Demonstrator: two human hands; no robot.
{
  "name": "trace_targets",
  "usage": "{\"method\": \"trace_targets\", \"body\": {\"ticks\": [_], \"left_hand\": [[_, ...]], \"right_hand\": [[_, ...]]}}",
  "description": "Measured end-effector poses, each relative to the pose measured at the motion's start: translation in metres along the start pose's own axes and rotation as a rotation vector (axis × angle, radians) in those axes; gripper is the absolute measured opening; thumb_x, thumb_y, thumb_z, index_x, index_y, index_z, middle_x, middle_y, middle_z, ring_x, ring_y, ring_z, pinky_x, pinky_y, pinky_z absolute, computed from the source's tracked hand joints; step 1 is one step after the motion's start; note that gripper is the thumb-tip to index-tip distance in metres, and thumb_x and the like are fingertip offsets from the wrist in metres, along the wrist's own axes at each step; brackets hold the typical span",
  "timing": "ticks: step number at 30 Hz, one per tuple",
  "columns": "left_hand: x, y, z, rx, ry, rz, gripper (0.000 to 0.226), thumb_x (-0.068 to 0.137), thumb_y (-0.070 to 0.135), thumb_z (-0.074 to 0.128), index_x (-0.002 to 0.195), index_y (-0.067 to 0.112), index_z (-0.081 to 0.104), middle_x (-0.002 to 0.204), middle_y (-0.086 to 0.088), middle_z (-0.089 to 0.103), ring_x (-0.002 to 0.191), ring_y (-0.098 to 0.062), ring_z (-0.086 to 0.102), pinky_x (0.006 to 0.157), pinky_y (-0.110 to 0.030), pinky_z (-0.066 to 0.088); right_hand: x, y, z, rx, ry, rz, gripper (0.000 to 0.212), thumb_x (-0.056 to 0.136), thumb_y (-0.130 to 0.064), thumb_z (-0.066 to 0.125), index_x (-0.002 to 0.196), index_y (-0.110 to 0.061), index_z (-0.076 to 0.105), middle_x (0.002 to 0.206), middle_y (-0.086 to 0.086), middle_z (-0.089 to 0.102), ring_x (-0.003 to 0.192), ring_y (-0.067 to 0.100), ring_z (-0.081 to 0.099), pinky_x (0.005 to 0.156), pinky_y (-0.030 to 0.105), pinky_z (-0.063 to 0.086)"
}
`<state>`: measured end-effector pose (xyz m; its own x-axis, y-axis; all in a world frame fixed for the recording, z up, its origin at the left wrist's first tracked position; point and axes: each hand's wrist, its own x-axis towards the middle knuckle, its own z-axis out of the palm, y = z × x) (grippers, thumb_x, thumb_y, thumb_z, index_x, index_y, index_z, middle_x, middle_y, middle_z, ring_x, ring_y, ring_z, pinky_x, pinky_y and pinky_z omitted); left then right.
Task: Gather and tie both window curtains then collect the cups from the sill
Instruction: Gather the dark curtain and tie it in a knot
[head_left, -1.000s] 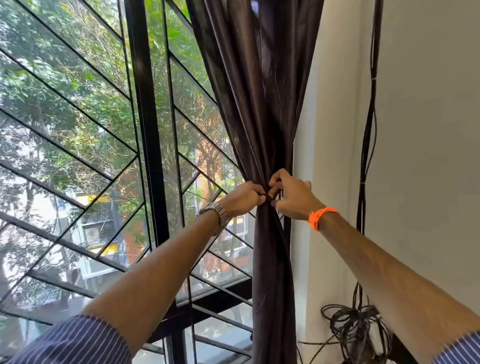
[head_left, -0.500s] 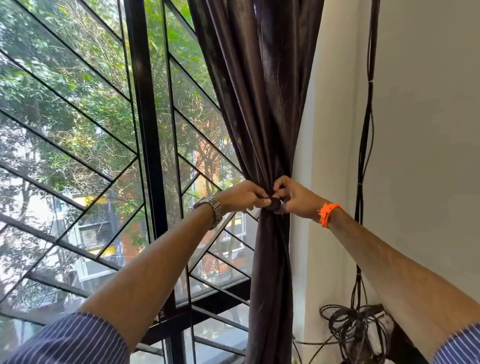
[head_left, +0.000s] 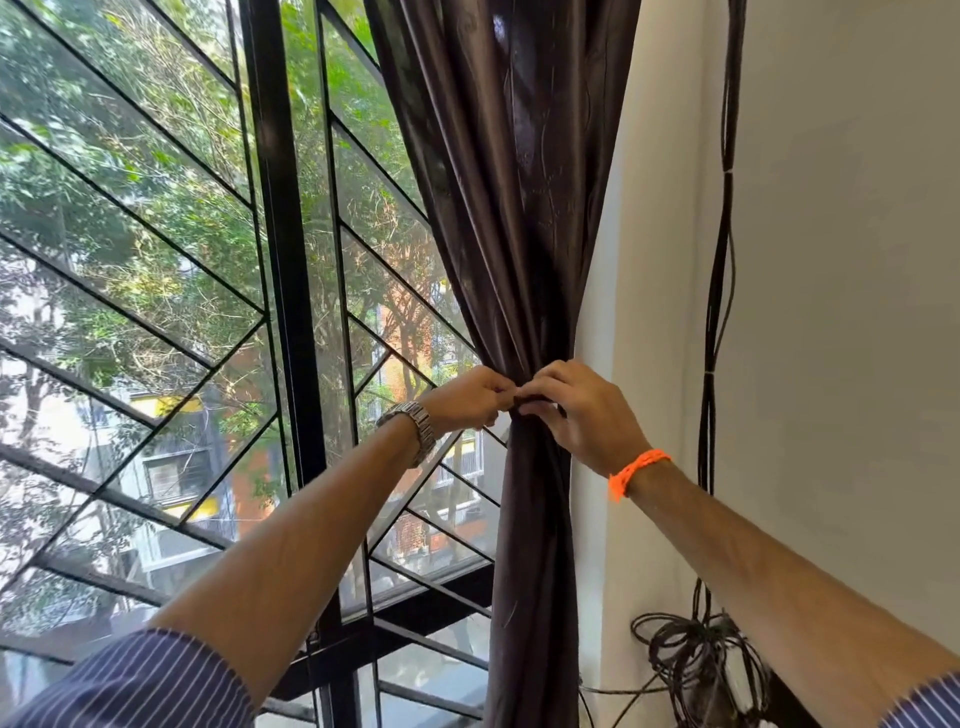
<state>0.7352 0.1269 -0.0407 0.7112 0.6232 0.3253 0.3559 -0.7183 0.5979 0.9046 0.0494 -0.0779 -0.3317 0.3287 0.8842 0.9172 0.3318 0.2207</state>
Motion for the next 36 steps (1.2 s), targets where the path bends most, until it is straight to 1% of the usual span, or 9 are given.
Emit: {"method": "trace_targets", "body": {"ticks": [4, 7, 10, 16, 19, 23, 25, 31, 36], "left_hand": [[-0.006, -0.011, -0.001, -0.036, 0.131, 0.11, 0.015, 0.093, 0.015, 0.062, 0.088, 0.007, 0.075, 0.052, 0.017, 0.057, 0.045, 0.005, 0.047, 0.05, -0.009, 0.037], [-0.01, -0.027, 0.002, -0.103, 0.293, 0.182, 0.008, 0.083, 0.008, 0.073, 0.09, 0.009, 0.078, 0.056, 0.018, 0.066, 0.044, 0.01, 0.05, 0.048, -0.002, 0.034], [-0.009, -0.04, 0.005, -0.076, 0.366, 0.16, 0.008, 0.08, 0.009, 0.076, 0.086, 0.014, 0.078, 0.057, 0.018, 0.065, 0.044, 0.01, 0.05, 0.051, -0.003, 0.034], [0.002, -0.035, -0.005, 0.185, 0.37, 0.157, 0.008, 0.076, 0.02, 0.078, 0.078, 0.027, 0.075, 0.069, 0.015, 0.071, 0.065, 0.008, 0.062, 0.062, -0.009, 0.037], [0.004, -0.022, -0.013, 0.214, 0.631, 0.231, 0.02, 0.075, 0.007, 0.07, 0.074, 0.027, 0.066, 0.073, 0.015, 0.067, 0.062, 0.01, 0.059, 0.061, -0.004, 0.039], [0.017, 0.016, -0.036, 0.107, 1.041, 0.355, 0.019, 0.074, 0.001, 0.057, 0.081, 0.018, 0.054, 0.081, 0.003, 0.059, 0.067, -0.012, 0.056, 0.062, -0.033, 0.052], [0.027, 0.04, -0.054, 0.039, 1.148, 0.402, 0.017, 0.077, 0.01, 0.06, 0.09, 0.016, 0.051, 0.089, 0.001, 0.054, 0.071, -0.015, 0.055, 0.065, -0.034, 0.054], [0.058, 0.098, -0.108, -0.063, 1.244, 0.272, 0.065, 0.079, 0.047, 0.07, 0.126, 0.012, 0.045, 0.121, 0.0, 0.054, 0.101, -0.013, 0.053, 0.086, -0.02, 0.041], [0.073, 0.101, -0.139, 0.017, 1.187, 0.122, 0.075, 0.079, 0.041, 0.072, 0.14, 0.014, 0.037, 0.135, -0.004, 0.053, 0.124, -0.022, 0.047, 0.103, -0.034, 0.037]], "right_hand": [[-0.012, 0.003, 0.007, 0.288, 0.005, 0.23, 0.007, 0.087, -0.024, 0.067, 0.092, -0.024, 0.063, 0.085, -0.015, 0.059, 0.072, -0.002, 0.052, 0.068, 0.014, 0.044], [-0.032, 0.006, 0.015, 0.666, 0.026, 0.543, 0.013, 0.086, -0.009, 0.066, 0.085, -0.022, 0.063, 0.078, -0.01, 0.062, 0.065, 0.006, 0.06, 0.058, 0.024, 0.055], [-0.045, 0.007, 0.022, 0.796, 0.052, 0.67, 0.015, 0.087, -0.004, 0.064, 0.083, -0.019, 0.064, 0.072, -0.005, 0.063, 0.058, 0.01, 0.061, 0.054, 0.031, 0.059], [-0.032, 0.018, 0.021, 0.58, -0.046, 0.583, 0.014, 0.08, -0.016, 0.074, 0.079, -0.026, 0.064, 0.076, -0.013, 0.064, 0.069, 0.01, 0.063, 0.062, 0.022, 0.055], [-0.019, 0.018, 0.018, 0.484, -0.071, 0.498, 0.017, 0.076, -0.019, 0.075, 0.076, -0.028, 0.061, 0.08, -0.013, 0.06, 0.075, 0.006, 0.06, 0.067, 0.023, 0.052], [0.0, 0.012, 0.016, 0.355, -0.161, 0.32, 0.012, 0.075, -0.026, 0.072, 0.073, -0.028, 0.061, 0.085, -0.017, 0.052, 0.084, 0.004, 0.052, 0.077, 0.022, 0.048], [0.011, 0.011, 0.015, 0.295, -0.156, 0.258, 0.011, 0.076, -0.031, 0.07, 0.073, -0.025, 0.062, 0.084, -0.016, 0.051, 0.084, 0.005, 0.049, 0.079, 0.022, 0.045], [0.083, 0.004, 0.015, 0.425, 0.236, 0.34, 0.009, 0.081, -0.026, 0.066, 0.079, -0.022, 0.058, 0.086, -0.012, 0.05, 0.077, 0.004, 0.054, 0.069, 0.015, 0.049], [0.145, 0.002, 0.028, 0.506, 0.394, 0.545, 0.035, 0.076, -0.039, 0.067, 0.104, -0.023, 0.053, 0.101, -0.009, 0.058, 0.09, 0.006, 0.058, 0.078, 0.024, 0.053]]}}
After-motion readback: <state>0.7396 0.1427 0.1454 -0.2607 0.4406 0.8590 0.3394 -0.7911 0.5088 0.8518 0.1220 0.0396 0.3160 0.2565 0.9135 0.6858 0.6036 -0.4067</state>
